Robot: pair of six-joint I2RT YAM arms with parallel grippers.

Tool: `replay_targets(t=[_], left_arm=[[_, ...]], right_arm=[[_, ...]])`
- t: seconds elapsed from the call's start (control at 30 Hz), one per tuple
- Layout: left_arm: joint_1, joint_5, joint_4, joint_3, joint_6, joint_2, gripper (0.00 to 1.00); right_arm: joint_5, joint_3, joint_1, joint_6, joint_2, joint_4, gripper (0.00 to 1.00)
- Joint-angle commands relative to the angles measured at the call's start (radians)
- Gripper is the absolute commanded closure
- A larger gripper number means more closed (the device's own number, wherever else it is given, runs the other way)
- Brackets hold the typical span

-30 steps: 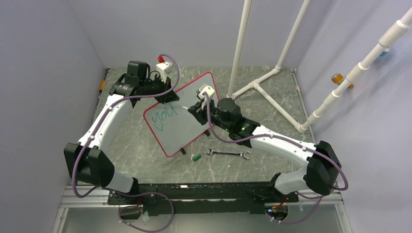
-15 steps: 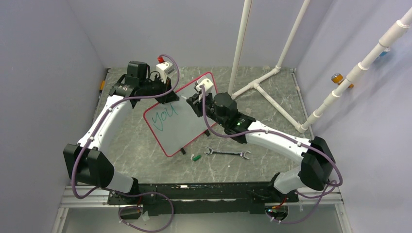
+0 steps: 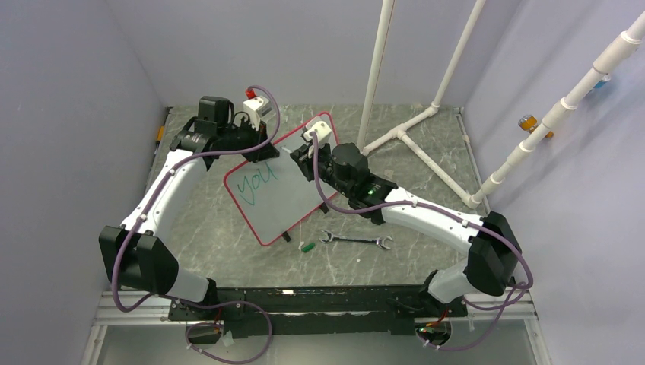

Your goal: Write a sentence on the whiteboard

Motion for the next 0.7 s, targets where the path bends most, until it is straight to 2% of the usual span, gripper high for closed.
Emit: replay_targets(t=[0.0, 0.67], left_arm=[[-0.001, -0.182, -0.011, -0.04, 0.144, 0.004, 1.0], [0.0, -0.186, -0.011, -0.042, 0.147, -0.001, 1.0]], right_arm=[[0.01, 0.018, -0.004, -0.006, 0.015, 0.026, 1.0], [-0.005, -0.029, 0.005, 0.018, -0.001, -0.001, 1.0]])
